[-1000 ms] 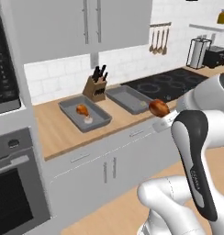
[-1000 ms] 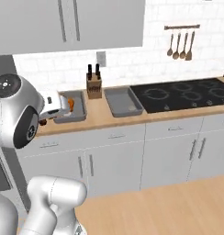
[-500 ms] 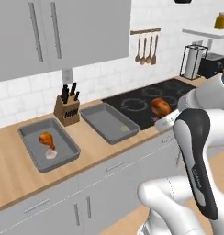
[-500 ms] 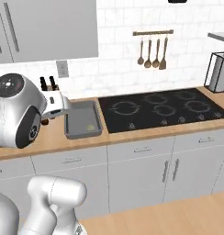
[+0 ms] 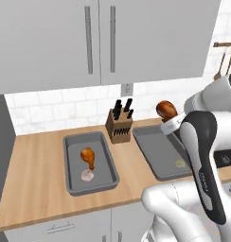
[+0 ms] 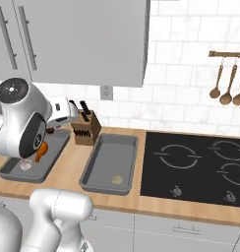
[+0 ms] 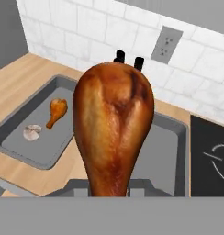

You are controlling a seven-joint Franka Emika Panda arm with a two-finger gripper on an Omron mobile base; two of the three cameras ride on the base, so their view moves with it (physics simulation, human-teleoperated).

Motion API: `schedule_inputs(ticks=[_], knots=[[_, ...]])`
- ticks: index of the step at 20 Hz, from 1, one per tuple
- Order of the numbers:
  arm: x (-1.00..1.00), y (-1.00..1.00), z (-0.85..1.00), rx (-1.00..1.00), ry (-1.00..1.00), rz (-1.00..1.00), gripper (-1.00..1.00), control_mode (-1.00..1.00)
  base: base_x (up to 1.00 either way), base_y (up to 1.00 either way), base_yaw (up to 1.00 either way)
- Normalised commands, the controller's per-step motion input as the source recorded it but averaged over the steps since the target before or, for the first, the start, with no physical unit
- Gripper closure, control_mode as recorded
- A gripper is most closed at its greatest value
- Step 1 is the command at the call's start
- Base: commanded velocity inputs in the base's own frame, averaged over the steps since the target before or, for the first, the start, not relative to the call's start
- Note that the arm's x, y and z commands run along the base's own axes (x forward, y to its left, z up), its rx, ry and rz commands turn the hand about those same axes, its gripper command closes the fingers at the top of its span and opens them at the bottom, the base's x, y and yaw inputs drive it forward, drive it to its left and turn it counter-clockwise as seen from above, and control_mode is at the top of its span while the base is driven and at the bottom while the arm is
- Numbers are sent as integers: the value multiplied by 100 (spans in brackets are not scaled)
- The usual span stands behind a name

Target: Place one garlic and one chicken drumstick in each tupperware on the nearby counter, to pack two identical lunches.

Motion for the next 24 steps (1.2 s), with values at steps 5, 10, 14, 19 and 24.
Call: schedule_inputs(ticks=[5,10,14,19,24], knots=[[27,-63,-80,1,4,4,100,-100,13,-7,9],[32,-44,-89,0,9,-13,100,-100,0,0,0],[54,-11,-66,0,9,-9,100,-100,0,0,0],[51,-24,-52,0,18,-3,100,-100,0,0,0],[36,-39,-46,0,16,0,100,-100,0,0,0]])
